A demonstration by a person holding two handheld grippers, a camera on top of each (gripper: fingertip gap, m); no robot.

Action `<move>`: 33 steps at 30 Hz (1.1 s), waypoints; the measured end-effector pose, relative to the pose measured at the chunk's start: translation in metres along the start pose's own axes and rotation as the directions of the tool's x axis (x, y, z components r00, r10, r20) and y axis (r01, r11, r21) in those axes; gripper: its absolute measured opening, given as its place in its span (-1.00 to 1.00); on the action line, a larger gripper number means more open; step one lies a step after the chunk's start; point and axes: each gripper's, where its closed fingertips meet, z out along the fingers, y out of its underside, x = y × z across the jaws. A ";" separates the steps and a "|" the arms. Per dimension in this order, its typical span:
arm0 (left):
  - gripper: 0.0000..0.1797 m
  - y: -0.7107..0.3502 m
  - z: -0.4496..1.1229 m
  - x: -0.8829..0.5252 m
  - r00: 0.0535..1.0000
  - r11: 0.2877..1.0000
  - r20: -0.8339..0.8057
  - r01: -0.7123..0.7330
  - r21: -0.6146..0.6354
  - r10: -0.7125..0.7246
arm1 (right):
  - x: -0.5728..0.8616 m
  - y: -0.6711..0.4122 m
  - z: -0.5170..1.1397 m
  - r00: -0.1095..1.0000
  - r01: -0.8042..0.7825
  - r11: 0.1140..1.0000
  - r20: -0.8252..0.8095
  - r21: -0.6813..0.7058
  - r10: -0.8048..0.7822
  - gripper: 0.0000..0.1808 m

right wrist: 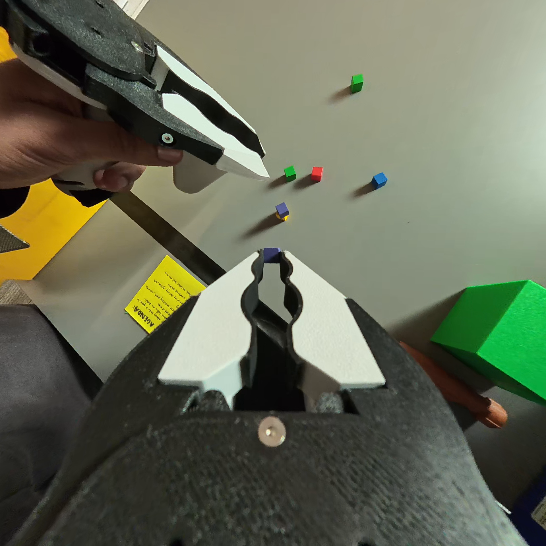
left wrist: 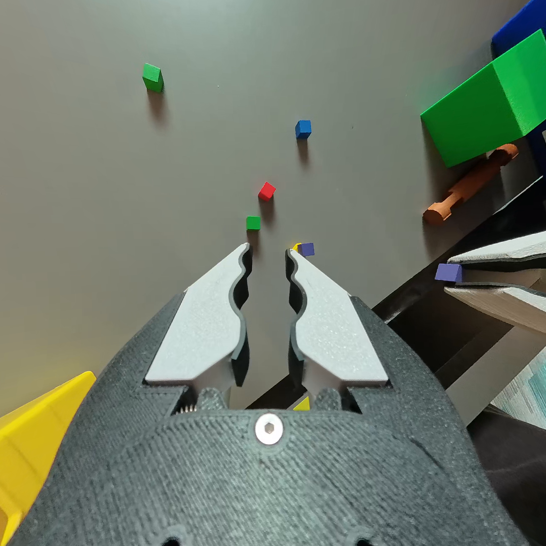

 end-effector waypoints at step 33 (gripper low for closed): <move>-0.78 0.037 0.013 -0.002 1.000 0.997 -0.005 -0.020 -0.070 0.020 | 0.046 0.020 0.049 0.993 -0.054 0.992 -0.109 -0.112 0.042 -0.90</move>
